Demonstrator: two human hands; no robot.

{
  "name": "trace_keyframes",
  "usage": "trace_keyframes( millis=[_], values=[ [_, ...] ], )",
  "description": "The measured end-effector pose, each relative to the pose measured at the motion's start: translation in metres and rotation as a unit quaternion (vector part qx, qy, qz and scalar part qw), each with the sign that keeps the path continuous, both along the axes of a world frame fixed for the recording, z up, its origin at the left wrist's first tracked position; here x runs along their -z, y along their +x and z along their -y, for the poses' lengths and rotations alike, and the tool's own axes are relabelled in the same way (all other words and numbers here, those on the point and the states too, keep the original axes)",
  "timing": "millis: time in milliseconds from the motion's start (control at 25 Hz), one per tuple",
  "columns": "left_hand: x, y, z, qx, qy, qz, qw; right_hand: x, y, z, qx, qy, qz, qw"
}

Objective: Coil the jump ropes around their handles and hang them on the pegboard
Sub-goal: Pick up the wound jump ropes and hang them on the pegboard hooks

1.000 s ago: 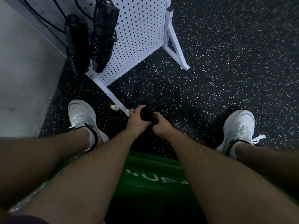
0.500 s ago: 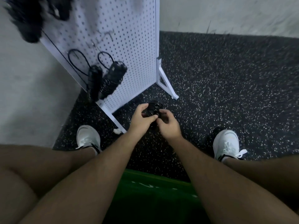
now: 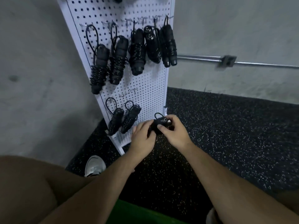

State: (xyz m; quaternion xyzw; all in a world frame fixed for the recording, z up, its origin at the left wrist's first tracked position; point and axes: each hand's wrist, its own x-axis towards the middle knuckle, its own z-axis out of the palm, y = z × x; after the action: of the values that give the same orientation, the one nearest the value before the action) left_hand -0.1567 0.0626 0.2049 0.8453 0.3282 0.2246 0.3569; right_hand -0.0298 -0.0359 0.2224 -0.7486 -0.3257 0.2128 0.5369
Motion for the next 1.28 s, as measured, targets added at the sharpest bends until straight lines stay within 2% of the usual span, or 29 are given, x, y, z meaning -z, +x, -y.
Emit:
trace_keyframes(
  millis=[40, 80, 120, 200, 280, 400, 520, 600, 680, 880, 1120, 1280],
  values=[
    [-0.002, -0.007, -0.004, 0.011, 0.106, -0.035, 0.994, -0.010, 0.002, -0.003, -0.004, 0.017, -0.023, 1.000],
    [-0.004, -0.012, -0.008, 0.025, 0.167, -0.050, 0.984, -0.018, 0.003, -0.007, -0.008, 0.028, -0.044, 0.999],
    [-0.009, -0.016, -0.011, 0.035, 0.187, -0.054, 0.980, -0.026, 0.002, -0.012, -0.017, 0.045, -0.069, 0.996],
    [-0.012, -0.020, -0.021, 0.028, 0.163, -0.035, 0.986, -0.036, -0.003, -0.021, -0.035, 0.063, -0.095, 0.993],
    [-0.013, -0.024, -0.029, 0.006, 0.151, -0.008, 0.989, -0.038, -0.009, -0.028, -0.050, 0.054, -0.083, 0.994],
    [-0.010, -0.030, -0.040, -0.005, 0.195, -0.005, 0.981, -0.031, -0.015, -0.036, -0.064, 0.037, -0.041, 0.996],
    [-0.001, -0.034, -0.046, 0.000, 0.247, -0.023, 0.969, -0.025, -0.014, -0.040, -0.027, 0.015, 0.062, 0.998],
    [0.005, -0.035, -0.046, -0.002, 0.270, -0.047, 0.962, -0.023, -0.009, -0.051, 0.004, 0.024, 0.168, 0.986],
    [0.008, -0.035, -0.049, -0.015, 0.285, -0.063, 0.956, -0.025, -0.006, -0.069, 0.016, 0.035, 0.229, 0.973],
    [0.011, -0.034, -0.060, -0.030, 0.297, -0.086, 0.951, -0.045, -0.002, -0.123, 0.007, 0.056, 0.241, 0.969],
    [0.019, -0.029, -0.070, -0.020, 0.291, -0.086, 0.953, -0.054, -0.008, -0.176, -0.034, 0.042, 0.316, 0.947],
    [0.021, -0.028, -0.076, -0.022, 0.286, -0.094, 0.953, -0.054, 0.001, -0.191, -0.010, 0.029, 0.325, 0.945]
  ],
)
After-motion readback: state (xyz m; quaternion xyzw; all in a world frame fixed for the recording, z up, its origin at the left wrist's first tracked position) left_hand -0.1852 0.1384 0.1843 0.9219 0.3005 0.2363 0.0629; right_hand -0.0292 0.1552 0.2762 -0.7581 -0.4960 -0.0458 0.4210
